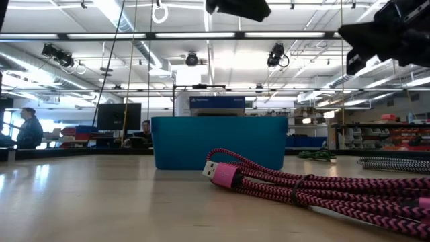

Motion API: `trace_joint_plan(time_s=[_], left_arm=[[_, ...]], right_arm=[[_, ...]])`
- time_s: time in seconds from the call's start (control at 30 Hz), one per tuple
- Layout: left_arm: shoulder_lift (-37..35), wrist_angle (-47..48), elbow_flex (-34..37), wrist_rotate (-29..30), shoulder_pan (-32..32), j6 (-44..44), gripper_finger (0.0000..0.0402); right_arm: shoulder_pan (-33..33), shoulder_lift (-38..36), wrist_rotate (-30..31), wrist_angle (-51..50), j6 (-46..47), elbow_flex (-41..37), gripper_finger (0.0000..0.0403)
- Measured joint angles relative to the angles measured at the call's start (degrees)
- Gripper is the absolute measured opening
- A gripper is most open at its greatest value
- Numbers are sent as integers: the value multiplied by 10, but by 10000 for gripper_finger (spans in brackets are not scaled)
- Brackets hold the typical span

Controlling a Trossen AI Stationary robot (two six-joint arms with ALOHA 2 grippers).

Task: Pick and place USB-C Cables
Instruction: Put the green charger cable into the blue bin

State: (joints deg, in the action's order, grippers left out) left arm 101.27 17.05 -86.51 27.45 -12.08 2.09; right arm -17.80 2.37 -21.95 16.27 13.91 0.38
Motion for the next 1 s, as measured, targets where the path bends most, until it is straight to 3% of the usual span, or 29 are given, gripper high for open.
trace_joint_plan(time_s=[0.17,0.33,0.53,0.67,0.8,1.0], left_arm=[[0,-140,68,-105,39,8,117],[0,-368,182,-149,79,0,108],[-7,-650,322,-171,106,-30,107],[-6,-781,395,-196,115,-45,107],[-11,-849,448,-199,119,-49,107],[-55,-843,494,-220,131,-43,107]], right_arm=[[0,0,20,56,12,0,32],[0,3,36,45,29,0,32],[0,23,146,-18,68,0,39],[0,55,225,-67,69,10,60],[-1,105,291,-127,66,54,81],[-24,225,313,-197,74,137,97]])
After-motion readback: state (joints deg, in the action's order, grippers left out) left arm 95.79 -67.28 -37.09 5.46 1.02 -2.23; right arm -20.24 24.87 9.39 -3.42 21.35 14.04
